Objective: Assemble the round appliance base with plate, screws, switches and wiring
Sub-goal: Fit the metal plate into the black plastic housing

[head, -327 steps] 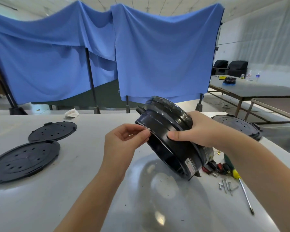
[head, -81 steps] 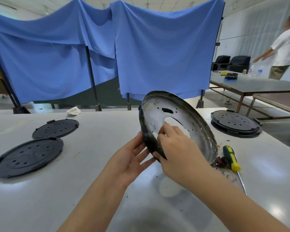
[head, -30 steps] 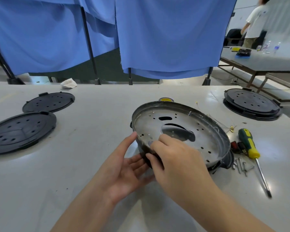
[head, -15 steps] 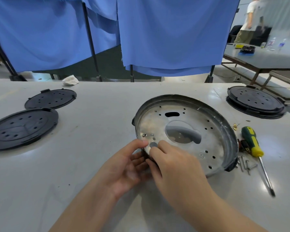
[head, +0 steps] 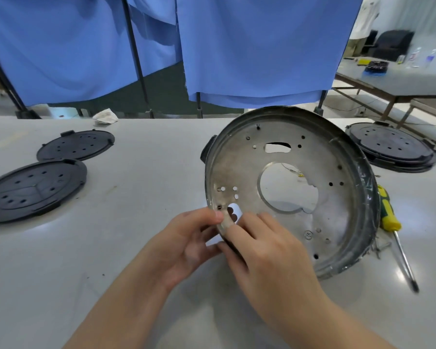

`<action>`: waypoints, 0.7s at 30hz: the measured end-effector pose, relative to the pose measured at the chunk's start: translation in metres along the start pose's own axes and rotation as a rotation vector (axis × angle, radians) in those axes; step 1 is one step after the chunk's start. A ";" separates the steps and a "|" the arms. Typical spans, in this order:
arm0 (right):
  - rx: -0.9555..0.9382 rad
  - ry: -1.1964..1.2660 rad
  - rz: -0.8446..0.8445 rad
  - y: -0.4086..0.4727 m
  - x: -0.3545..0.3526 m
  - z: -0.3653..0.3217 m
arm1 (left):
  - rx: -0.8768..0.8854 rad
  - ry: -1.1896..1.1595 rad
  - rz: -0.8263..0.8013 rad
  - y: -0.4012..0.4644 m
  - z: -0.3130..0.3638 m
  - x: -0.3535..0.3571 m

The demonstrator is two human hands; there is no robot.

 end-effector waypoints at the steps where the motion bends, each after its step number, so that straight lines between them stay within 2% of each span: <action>1: -0.011 -0.002 0.004 0.000 0.000 -0.001 | 0.015 0.027 -0.019 0.000 0.001 0.002; 11: -0.021 0.119 0.051 0.003 -0.008 0.007 | 0.054 0.049 -0.085 0.000 0.003 0.008; 16: -0.007 0.157 0.079 0.004 -0.014 0.009 | -0.034 -0.069 0.024 0.002 -0.002 -0.002; 21: -0.041 0.152 0.040 0.001 -0.007 0.004 | -0.027 -0.127 0.091 0.005 -0.008 -0.005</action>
Point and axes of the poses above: each hand's wrist, its own y-axis towards the middle knuckle, its own x-axis out of the palm, z = x × y, the point moved 10 cm from there along y, towards the middle knuckle, and after that the axes turned 4 degrees about x, right-handed, at the moved point
